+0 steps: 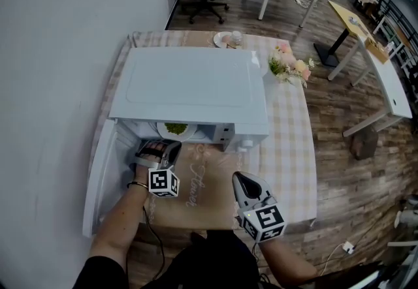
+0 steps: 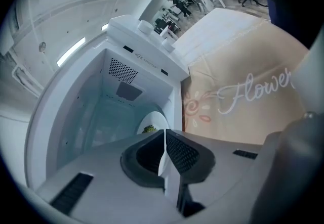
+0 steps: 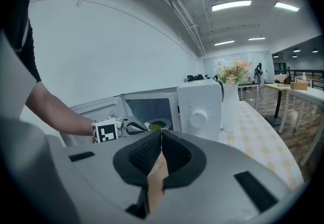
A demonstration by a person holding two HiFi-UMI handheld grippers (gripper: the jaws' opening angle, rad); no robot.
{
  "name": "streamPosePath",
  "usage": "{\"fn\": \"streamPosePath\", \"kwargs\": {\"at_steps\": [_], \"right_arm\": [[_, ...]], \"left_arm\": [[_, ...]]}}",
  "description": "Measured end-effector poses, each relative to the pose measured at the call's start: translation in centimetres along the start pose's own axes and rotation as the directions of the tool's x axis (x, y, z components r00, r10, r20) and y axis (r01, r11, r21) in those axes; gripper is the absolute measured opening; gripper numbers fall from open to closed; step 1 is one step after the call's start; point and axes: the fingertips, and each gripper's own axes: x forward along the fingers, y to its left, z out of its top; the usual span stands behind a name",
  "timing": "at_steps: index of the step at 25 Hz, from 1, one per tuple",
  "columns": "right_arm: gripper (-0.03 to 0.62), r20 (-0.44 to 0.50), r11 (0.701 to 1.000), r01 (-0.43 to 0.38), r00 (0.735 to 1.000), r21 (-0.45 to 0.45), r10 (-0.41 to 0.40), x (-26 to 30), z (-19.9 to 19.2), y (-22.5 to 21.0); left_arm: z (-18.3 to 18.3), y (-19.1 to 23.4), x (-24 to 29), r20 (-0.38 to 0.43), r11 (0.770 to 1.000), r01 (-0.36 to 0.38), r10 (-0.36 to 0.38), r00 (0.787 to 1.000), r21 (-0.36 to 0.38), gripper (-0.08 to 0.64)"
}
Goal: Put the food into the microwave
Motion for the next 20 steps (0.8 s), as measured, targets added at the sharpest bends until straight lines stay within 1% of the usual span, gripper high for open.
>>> {"fn": "streamPosePath", "kwargs": {"at_steps": [5,9,20], "right_arm": [[0.009,-0.013,1.0,0.0,1.0,0.006,0.0,-0.1,-0.5,0.1],[0.009,-0.013,1.0,0.001,1.0,0.009,0.0,0.3,-0.7,-0.1],[0.009,-0.029,1.0,0.002,1.0,0.015,-0.002,1.1,-0.8,-0.8]], "left_arm": [[-1.2,-0.4,0.4,-0.039,1.0,0.026,-0.026,0.999,-0.005,0.021],[-1.3,-0.3,1.0,-0.036,0.999,0.033,-0.032,0.999,0.003,0.021],[-2.2,1.1,2.9,-0.061,0.999,0.031,-0.033,0.998,-0.023,0.015]]}}
